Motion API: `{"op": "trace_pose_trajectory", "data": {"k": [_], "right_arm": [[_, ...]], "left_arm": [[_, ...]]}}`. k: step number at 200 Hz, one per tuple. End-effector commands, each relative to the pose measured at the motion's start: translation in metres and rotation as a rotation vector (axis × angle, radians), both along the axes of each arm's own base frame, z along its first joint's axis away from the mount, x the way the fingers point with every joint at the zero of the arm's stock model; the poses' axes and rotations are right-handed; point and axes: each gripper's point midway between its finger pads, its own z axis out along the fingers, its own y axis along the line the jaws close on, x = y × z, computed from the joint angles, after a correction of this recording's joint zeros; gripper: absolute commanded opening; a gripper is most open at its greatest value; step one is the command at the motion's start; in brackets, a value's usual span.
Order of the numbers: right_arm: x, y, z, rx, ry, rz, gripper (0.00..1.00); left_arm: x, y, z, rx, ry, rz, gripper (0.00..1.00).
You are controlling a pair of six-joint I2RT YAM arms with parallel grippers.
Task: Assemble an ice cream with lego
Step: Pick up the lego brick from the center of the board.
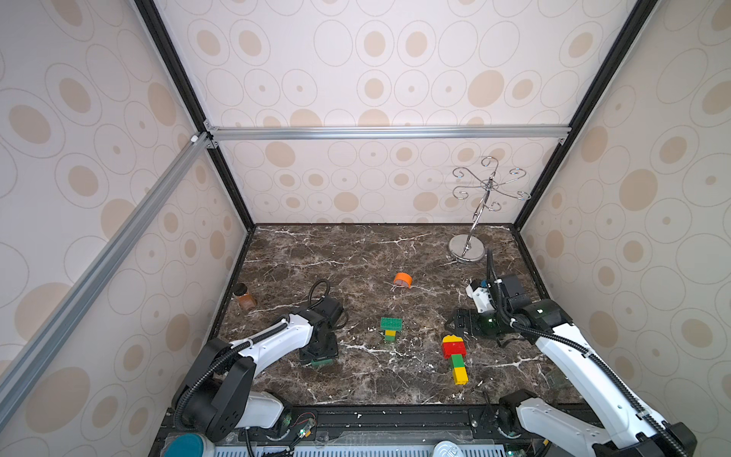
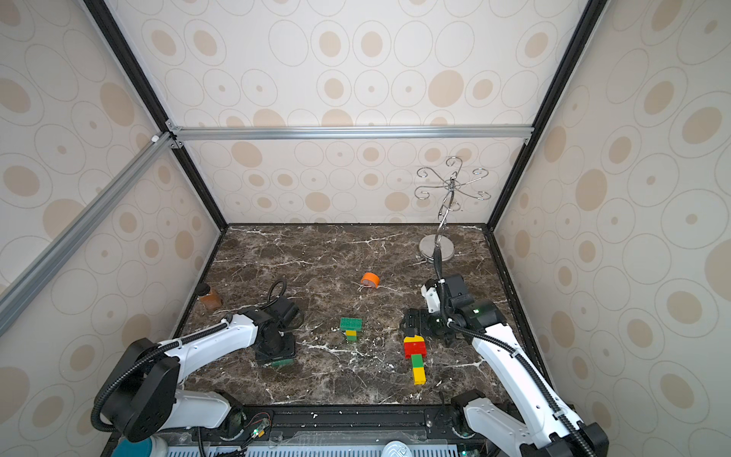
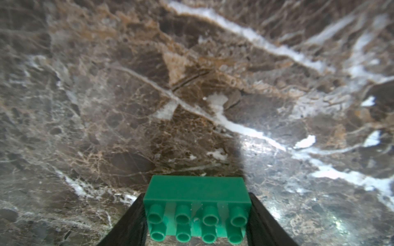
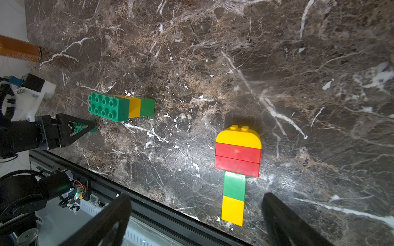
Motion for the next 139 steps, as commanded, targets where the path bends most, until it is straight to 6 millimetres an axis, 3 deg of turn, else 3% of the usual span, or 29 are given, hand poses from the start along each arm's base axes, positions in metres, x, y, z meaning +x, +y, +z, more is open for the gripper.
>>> {"op": "trace_pose_trajectory", "data": {"k": [1,54,139], "right_arm": [[-0.001,-0.001,0.003,0.001,-0.006,0.005,0.98],[-0.001,0.000,-0.006,0.006,0.003,0.006,0.99],[0.000,0.001,-0.016,0.006,0.011,0.011,0.99]], "left_arm": [[0.011,-0.006,0.016,-0.004,-0.041,-0.018,0.43],[0.040,-0.037,0.077,-0.051,-0.115,-0.068,0.41],[0.057,-0.139,0.142,-0.143,-0.181,-0.228,0.39]]}}
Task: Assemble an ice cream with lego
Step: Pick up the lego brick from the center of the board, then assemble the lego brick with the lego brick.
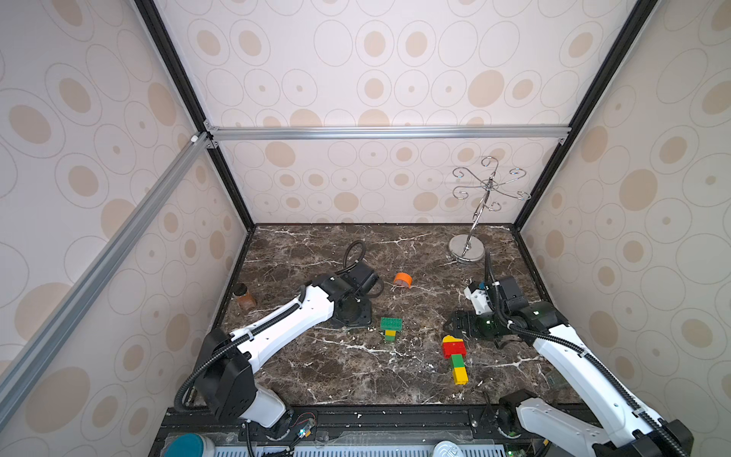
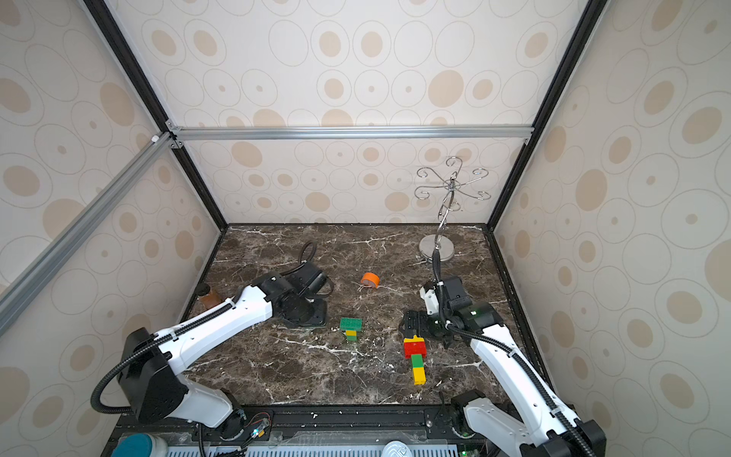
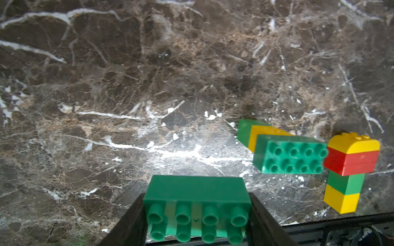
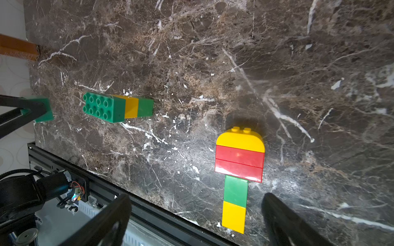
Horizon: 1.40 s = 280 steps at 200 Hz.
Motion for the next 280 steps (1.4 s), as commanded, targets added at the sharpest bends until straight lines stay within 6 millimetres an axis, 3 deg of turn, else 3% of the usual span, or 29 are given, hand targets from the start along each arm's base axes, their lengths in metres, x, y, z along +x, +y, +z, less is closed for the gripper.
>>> {"op": "trace_pose_trajectory", "data": {"k": [1,48,82,280], "right_arm": [[-0.001,-0.002,-0.004,-0.005,0.007,0.005,0.98],[-0.001,-0.001,-0.005,0.005,-0.006,0.005,0.99],[-0.001,0.001,-0.004,0.014,-0.009,0.011,0.98],[-0.003,-0.009,0.001,0.022,-0.032,0.004,0.98]], "left_arm": [[0.000,-0.018,0.018,0.002,0.001,-0.017,0.39],[-0.002,-0.069,0.020,-0.014,0.017,-0.114,0.40],[0.000,-0.092,0.015,0.004,0.028,-0.168,0.39],[0.007,-0.090,0.001,0.138,0.077,-0.147,0.39]]}}
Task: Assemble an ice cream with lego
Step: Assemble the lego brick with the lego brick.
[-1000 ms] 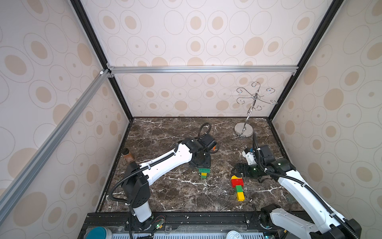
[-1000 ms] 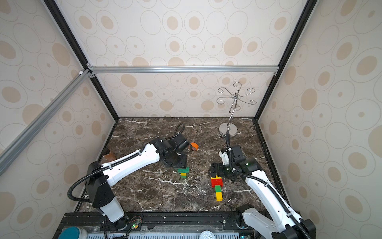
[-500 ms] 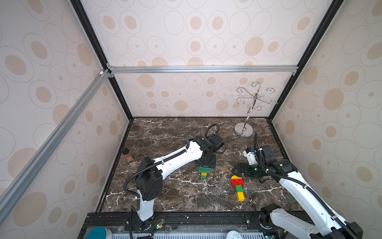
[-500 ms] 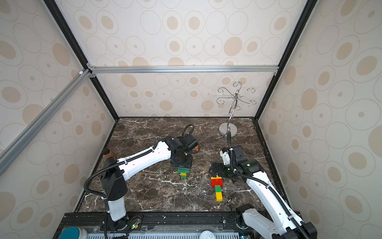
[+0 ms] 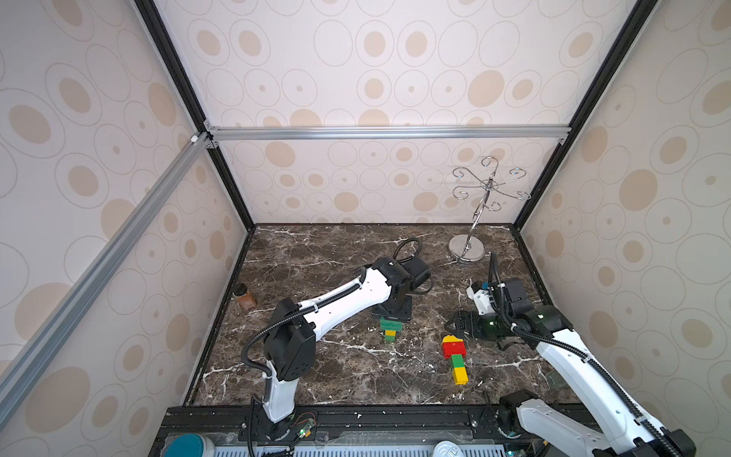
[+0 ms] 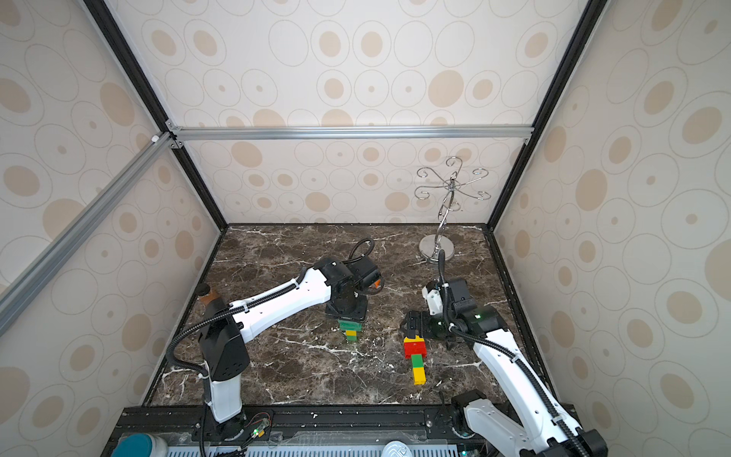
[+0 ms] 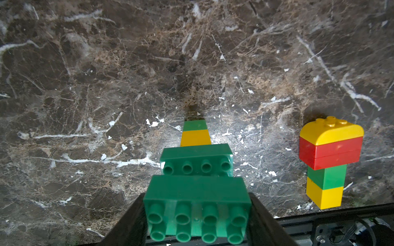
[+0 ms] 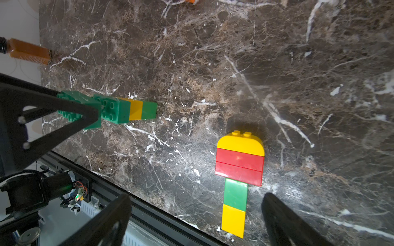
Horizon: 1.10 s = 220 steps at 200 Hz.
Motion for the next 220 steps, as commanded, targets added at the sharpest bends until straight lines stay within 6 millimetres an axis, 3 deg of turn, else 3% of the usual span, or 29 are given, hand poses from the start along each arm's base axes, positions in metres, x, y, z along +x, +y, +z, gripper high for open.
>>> {"op": "trace_pose_trajectory", "data": {"k": [1,220], "right_arm": [[-0.005,-0.004,-0.003,-0.006,0.007,0.009,0.99],[-0.008,-0.006,-0.003,0.000,0.005,0.005,0.99]], "left_arm": [[0.000,-0.001,0.006,0.018,-0.004,0.001,0.39],[0.000,0.001,-0.003,0.019,0.020,0.024,0.40]]}}
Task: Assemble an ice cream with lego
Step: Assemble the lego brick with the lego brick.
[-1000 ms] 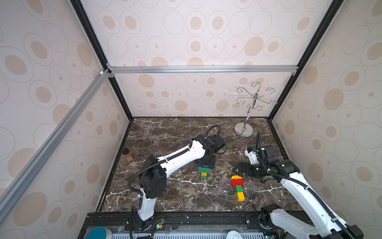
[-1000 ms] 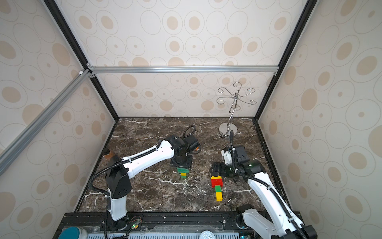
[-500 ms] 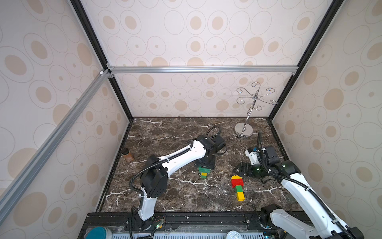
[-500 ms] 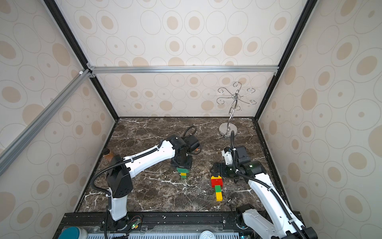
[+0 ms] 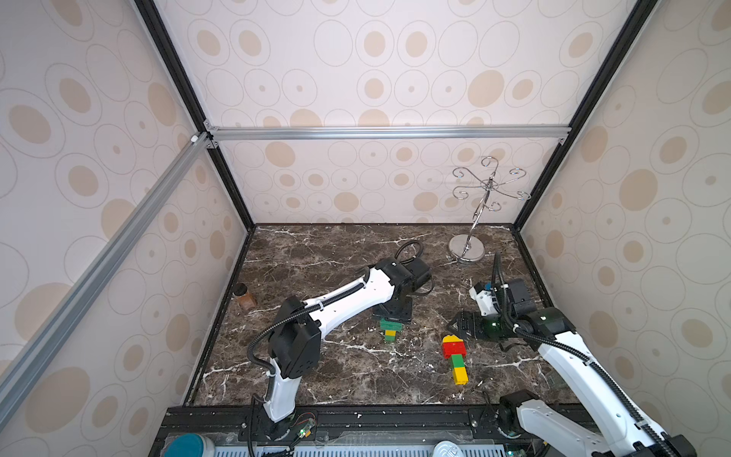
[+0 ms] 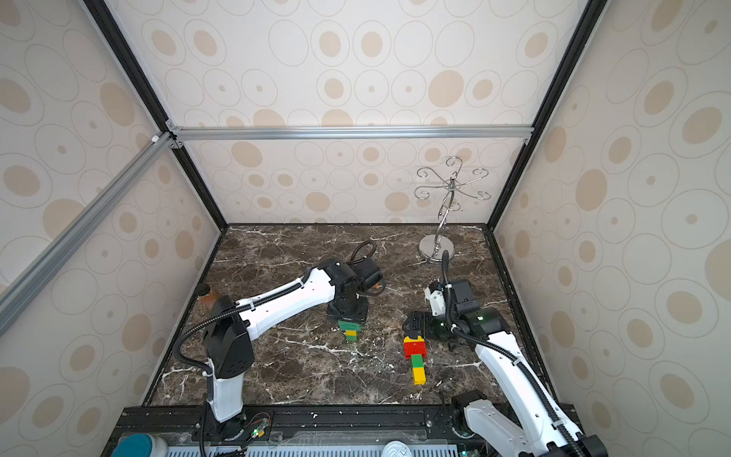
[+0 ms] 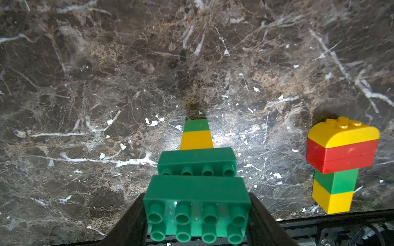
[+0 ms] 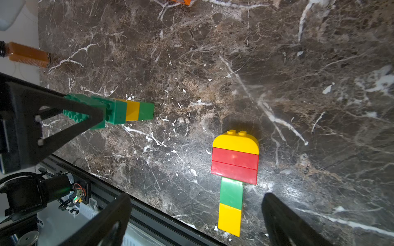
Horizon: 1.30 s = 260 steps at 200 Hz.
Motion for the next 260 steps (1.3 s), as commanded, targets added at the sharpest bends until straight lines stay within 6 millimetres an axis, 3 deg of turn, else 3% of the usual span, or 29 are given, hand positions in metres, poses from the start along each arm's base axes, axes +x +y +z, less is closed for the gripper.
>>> {"op": "trace_pose_trajectory", "data": {"k": [1,260], "right_arm": [[-0.006,-0.001,-0.003,0.001,0.012,0.010,0.99],[-0.006,-0.002,-0.004,-0.002,0.014,0.008,0.99]], "left_arm": [[0.000,0.001,0.004,0.003,-0.002,0.020,0.40],[0.002,0.004,-0.011,0.016,0.022,0.019,0.40]]}}
